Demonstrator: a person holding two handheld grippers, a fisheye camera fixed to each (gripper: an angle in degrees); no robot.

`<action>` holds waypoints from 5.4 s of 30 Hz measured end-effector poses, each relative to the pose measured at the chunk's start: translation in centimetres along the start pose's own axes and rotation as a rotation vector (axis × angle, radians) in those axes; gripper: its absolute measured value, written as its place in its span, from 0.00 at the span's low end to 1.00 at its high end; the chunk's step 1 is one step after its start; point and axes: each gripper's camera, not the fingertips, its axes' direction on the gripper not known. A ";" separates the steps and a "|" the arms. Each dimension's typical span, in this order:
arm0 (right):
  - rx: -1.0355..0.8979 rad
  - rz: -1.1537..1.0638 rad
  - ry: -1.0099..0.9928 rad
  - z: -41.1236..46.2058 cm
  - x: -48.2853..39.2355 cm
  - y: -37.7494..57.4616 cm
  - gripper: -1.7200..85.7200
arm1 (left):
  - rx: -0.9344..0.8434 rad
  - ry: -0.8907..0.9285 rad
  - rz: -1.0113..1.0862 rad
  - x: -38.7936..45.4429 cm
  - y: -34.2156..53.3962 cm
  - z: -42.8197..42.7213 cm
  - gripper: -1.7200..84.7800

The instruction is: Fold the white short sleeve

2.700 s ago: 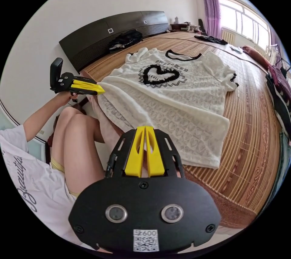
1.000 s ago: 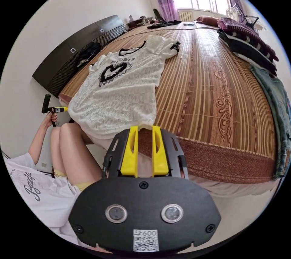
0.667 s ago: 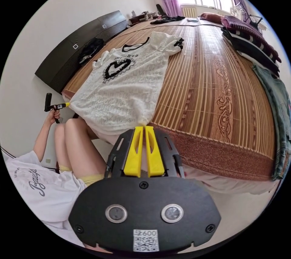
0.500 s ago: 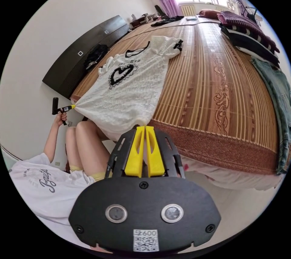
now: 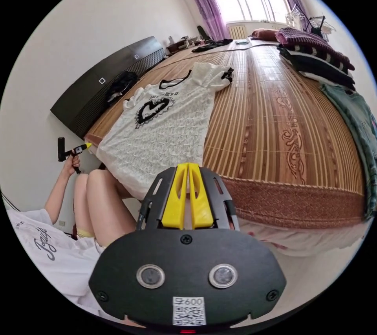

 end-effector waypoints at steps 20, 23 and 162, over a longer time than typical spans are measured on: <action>1.050 -0.133 0.141 0.1 -3.7 -6.6 0.01 | 0.499 -0.789 0.026 27.9 20.5 -17.9 0.02; 0.878 -0.288 0.125 4.0 -1.2 -11.9 0.01 | 0.384 -0.691 0.287 33.0 20.6 -19.1 0.02; 0.426 0.045 -0.178 -12.4 -9.3 -36.7 0.01 | -0.080 -0.599 0.893 61.7 -2.6 -42.4 0.03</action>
